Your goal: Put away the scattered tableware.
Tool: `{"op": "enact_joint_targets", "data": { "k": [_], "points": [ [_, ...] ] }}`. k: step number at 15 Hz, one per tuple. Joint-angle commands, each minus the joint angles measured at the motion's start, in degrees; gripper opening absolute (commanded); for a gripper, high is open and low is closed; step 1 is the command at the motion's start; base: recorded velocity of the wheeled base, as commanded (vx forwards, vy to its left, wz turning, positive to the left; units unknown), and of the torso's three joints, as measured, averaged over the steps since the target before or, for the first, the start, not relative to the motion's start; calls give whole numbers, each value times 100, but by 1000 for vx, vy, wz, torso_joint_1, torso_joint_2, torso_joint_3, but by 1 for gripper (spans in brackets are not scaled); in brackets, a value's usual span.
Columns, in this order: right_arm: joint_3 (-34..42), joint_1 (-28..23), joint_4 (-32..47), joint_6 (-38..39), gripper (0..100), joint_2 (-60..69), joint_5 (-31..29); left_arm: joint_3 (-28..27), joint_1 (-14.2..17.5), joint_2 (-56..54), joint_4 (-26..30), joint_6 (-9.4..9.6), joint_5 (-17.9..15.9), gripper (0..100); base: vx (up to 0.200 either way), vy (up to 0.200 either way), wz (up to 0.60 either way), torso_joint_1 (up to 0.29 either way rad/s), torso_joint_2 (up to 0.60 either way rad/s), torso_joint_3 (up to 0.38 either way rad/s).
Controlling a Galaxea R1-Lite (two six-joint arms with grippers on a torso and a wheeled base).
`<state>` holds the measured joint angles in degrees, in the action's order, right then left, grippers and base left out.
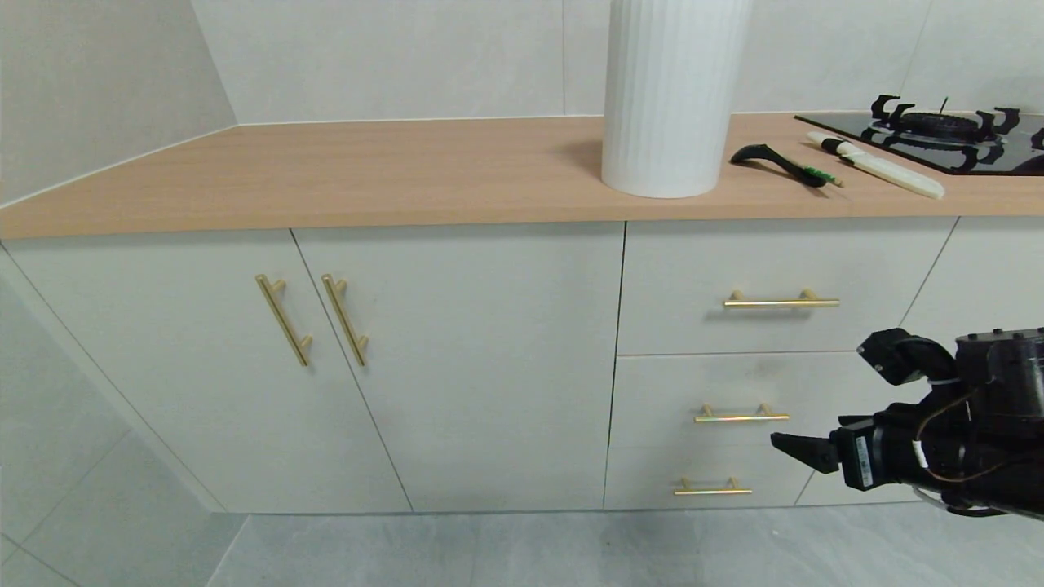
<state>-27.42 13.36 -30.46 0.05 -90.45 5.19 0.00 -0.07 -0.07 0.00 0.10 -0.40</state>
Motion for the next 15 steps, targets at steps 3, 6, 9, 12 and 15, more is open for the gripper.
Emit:
{"op": "enact_joint_targets", "data": {
  "k": [3,6,9,12,15],
  "points": [
    [166,0,-1076,30,100,-1211,-387,0,-1,7,0,-1,-4,100,0,0,0,0,0,0],
    [210,9,-1990,136,100,-1941,-625,0,-1,7,0,-1,5,100,0,0,0,0,0,0],
    [202,9,-2974,329,100,-2714,-1012,0,-1,7,0,-1,5,100,0,0,0,0,0,0],
    [175,-27,-4380,505,100,-3453,-1407,0,-1,7,0,-1,5,100,0,0,0,0,0,0],
    [52,-27,-4706,514,100,-3760,-1460,0,-1,7,0,-1,5,100,0,0,0,0,0,0]
  ]
}}
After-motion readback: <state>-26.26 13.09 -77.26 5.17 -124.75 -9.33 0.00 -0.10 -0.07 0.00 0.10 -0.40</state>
